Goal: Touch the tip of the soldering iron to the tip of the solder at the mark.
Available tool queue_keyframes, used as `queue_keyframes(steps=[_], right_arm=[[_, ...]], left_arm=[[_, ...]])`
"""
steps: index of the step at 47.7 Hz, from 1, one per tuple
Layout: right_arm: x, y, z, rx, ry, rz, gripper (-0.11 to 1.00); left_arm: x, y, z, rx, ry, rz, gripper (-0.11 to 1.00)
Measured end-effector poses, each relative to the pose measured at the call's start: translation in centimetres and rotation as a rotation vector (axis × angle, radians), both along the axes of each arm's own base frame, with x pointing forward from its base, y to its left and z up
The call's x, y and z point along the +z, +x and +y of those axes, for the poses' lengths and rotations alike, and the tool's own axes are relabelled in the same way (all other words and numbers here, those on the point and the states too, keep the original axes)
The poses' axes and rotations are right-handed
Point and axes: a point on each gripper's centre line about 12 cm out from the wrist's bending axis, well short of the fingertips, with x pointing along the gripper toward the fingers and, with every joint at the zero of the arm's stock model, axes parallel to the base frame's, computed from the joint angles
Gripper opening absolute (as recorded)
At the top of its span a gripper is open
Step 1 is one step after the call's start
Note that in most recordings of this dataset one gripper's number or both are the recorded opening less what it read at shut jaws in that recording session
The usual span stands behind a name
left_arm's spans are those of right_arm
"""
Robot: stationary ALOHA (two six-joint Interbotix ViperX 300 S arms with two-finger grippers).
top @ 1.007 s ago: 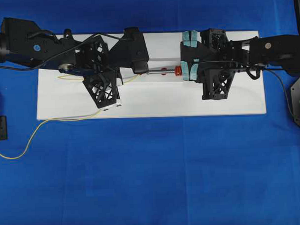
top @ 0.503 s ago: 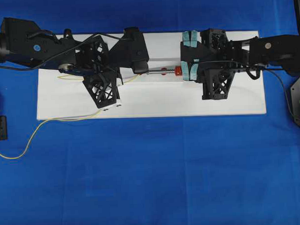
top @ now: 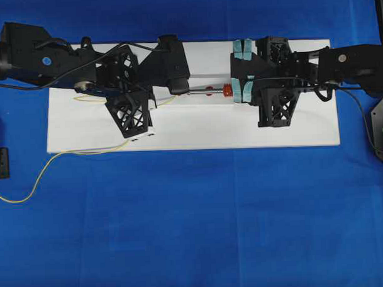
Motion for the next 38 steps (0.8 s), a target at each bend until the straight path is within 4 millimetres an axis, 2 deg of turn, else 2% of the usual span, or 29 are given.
queue_keyframes(steps=[11,22,38], right_arm=[[0.0,0.0,0.0,0.000,0.000,-0.002,0.06],[0.0,0.0,0.0,0.000,0.000,-0.002,0.06],[0.8,0.2,0.0,0.000,-0.005,-0.024,0.06]], left_arm=[[2.2,-1.9,-0.4,0.002,0.003,-0.051,0.01],[3.0,-4.0,-1.0,0.003,0.000,-0.076,0.01],[3.0,-4.2,-1.0,-0.003,0.005,-0.097,0.01]])
